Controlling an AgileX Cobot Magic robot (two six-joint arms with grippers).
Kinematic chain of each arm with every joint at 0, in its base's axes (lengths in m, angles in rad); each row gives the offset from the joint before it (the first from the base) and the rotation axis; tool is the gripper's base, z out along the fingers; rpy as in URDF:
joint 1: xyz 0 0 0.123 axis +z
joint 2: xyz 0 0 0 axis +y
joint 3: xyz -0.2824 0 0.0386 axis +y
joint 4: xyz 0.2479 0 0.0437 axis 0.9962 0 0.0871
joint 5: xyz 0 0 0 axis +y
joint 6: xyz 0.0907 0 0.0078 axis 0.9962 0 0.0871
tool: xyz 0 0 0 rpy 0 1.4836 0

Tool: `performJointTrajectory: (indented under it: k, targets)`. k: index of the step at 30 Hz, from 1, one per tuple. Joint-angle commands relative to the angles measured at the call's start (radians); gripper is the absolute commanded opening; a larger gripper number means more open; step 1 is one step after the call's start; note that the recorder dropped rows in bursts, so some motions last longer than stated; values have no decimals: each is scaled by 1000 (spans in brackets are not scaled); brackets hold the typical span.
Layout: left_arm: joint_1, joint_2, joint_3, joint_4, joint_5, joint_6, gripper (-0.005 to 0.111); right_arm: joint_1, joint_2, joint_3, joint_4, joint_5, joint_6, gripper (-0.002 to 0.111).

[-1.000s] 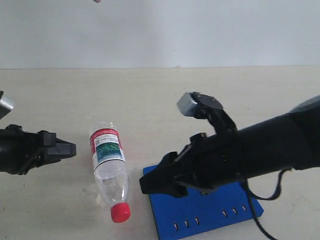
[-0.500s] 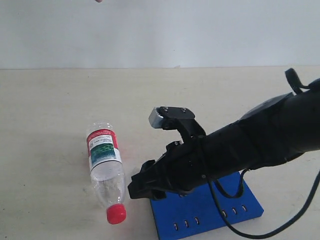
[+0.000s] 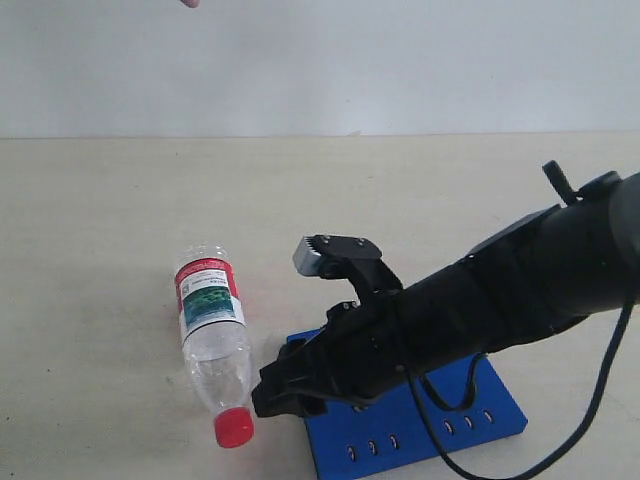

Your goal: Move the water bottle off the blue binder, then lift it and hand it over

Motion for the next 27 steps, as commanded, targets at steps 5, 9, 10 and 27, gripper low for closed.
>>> performJointTrajectory:
  k: [5,9,10,27]
  targets:
    - [-1,-9,10,-21,-13,-29,7,81,48,-118,13,-32,-12,51]
    - [-1,-9,10,-21,-10,-29,7,93,105,-141,14,-37,60,51]
    - [-1,-9,10,-21,-10,-29,7,93,117,-141,11,-37,66,51]
    - [-1,-9,10,-21,-10,-29,7,110,232,-142,15,-19,78,51]
